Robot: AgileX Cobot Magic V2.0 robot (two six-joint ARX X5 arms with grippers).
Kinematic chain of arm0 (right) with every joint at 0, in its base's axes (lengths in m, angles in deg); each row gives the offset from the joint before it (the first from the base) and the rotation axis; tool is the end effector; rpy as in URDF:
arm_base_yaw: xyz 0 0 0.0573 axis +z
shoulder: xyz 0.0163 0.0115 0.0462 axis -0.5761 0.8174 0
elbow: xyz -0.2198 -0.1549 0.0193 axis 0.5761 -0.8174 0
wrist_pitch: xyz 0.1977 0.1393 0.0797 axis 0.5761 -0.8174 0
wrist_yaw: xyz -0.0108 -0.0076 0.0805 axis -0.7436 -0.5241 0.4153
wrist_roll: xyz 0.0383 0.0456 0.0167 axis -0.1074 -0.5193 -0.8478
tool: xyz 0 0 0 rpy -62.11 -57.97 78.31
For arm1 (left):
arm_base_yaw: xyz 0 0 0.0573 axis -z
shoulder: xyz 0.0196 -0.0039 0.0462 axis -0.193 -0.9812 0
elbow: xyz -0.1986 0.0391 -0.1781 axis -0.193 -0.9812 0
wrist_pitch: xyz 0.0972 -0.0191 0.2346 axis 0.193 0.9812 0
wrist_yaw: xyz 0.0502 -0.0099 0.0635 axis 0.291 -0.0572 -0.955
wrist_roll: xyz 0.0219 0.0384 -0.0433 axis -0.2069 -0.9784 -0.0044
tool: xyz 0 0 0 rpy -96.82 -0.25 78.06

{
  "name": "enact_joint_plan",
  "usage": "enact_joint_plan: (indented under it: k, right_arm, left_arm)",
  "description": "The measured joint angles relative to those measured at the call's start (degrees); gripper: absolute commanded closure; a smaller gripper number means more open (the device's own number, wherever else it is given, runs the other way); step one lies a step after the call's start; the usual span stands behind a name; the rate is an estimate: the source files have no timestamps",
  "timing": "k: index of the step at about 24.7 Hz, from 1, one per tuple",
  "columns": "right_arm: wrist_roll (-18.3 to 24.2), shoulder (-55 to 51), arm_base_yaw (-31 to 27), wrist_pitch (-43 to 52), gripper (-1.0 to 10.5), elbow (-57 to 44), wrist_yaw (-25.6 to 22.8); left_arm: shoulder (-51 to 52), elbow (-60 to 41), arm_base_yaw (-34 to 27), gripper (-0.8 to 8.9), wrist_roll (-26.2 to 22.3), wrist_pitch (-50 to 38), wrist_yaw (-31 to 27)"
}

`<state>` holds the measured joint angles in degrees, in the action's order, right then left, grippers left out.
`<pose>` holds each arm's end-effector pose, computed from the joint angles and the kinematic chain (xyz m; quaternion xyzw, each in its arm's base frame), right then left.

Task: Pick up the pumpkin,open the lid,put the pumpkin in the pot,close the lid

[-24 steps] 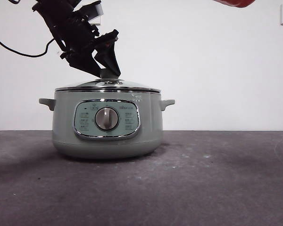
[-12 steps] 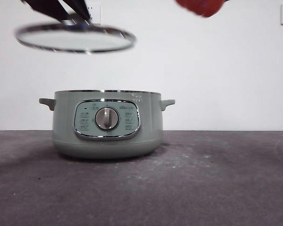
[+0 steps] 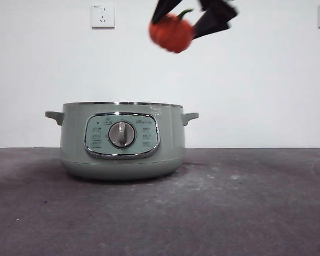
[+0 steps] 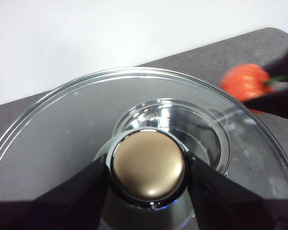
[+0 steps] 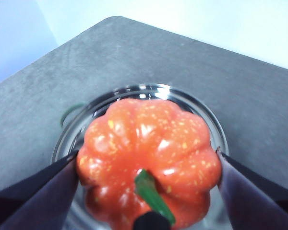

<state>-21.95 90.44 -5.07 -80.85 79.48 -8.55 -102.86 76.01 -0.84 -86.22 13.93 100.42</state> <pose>0.3339 0.2043 0.3563 -0.0479 0.2200 0.3587 0.9059 0.1810 -0.0412 0.4616 0.0541 0.1929 -0.1946 0.9602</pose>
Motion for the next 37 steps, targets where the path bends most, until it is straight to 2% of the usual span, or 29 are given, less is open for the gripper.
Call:
enact_joint_plan:
  k: [9,17,20,27,28,29,30,31,37]
  right_arm:
    - [0.9,20.3,3.0,-0.1,9.6,15.9,0.2]
    - [4.9,27.9,6.0,0.5,9.6,16.9,-2.6]
    - [5.7,29.7,6.3,0.6,9.6,16.9,-5.0]
    - [6.5,32.5,6.2,-0.7,9.5,17.2,-6.6]
    - [6.5,32.5,6.2,-0.7,8.7,17.2,-6.9]
    - [6.5,32.5,6.2,-0.6,6.8,17.2,-6.9]
    - [6.5,32.5,6.3,-0.6,4.2,17.2,-6.9]
    - [6.4,32.5,6.3,-0.6,2.6,17.2,-6.9]
    - [5.6,32.4,6.3,-0.8,2.5,17.4,-7.1]
  left_arm:
    - [6.1,0.0,0.0,8.22,0.1,3.5,-0.6]
    - [5.9,-0.1,0.0,8.22,0.1,5.8,-0.7]
    - [5.9,-0.1,0.0,8.22,0.1,5.8,-0.7]
    - [5.9,-0.1,0.0,8.22,0.1,6.0,-0.6]
    - [5.9,-0.1,0.0,8.22,0.1,6.0,-0.6]
    - [5.9,-0.1,0.0,8.22,0.0,6.0,-0.6]
    - [5.9,-0.1,0.0,8.22,0.0,6.0,-0.6]
    - [5.9,-0.1,0.0,8.22,0.0,6.0,-0.6]
    - [5.9,-0.1,0.0,8.22,0.0,6.0,-0.6]
